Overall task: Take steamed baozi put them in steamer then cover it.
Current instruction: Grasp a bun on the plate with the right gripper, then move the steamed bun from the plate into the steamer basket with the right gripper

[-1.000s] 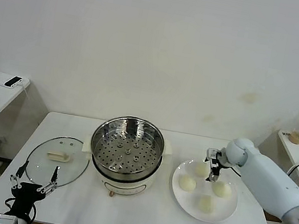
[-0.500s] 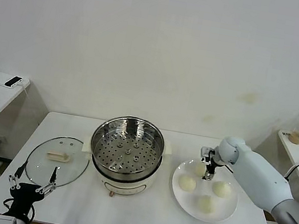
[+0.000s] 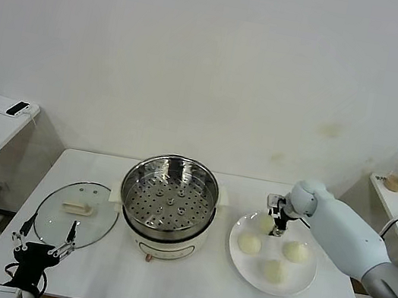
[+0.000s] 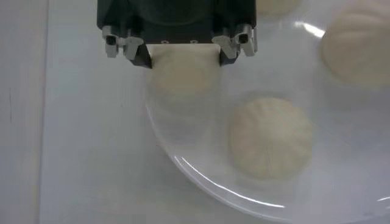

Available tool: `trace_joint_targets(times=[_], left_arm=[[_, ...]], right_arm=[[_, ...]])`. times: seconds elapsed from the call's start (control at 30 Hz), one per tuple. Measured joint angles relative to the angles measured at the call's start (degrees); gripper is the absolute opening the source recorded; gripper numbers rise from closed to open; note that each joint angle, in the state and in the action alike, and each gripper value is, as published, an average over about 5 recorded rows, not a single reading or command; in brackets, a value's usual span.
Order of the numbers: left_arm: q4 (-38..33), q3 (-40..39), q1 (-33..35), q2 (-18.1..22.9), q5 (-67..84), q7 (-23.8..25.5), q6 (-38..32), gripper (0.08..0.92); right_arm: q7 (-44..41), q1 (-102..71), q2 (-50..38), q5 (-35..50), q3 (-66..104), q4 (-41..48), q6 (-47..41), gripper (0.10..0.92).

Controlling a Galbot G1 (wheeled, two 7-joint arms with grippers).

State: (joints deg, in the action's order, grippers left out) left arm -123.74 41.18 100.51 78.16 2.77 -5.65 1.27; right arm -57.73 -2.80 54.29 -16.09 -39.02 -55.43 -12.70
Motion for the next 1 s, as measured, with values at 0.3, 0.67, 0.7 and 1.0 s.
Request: trace_joint_targets(times=[0.3, 0.67, 0.7, 1.0], left_arm=[[-0.18, -0.58, -0.05, -0.03, -0.05, 0.00, 0.01, 0.823], [-0.32, -1.32, -0.20, -0.96, 0.10, -0.01, 0.16, 0.823], [-0.32, -1.34, -0.24, -1.03, 0.20, -0.01, 0.19, 0.823], [-0.33, -1.31, 0.31, -1.26, 1.26, 0.16, 0.31, 0.823]], right_arm=[[-1.55, 3.05, -3.76, 3.16, -2.13, -5.57, -0.34, 0.638], [-2.78, 13.63, -8.23, 12.14, -7.98, -15.11, -0.99, 0.645], [-2.74, 14.99, -8.25, 13.10, -8.75, -15.78, -1.00, 0.645], [-1.19, 27.09, -5.05, 22.05, -16.43, -18.84, -0.38, 0.645]])
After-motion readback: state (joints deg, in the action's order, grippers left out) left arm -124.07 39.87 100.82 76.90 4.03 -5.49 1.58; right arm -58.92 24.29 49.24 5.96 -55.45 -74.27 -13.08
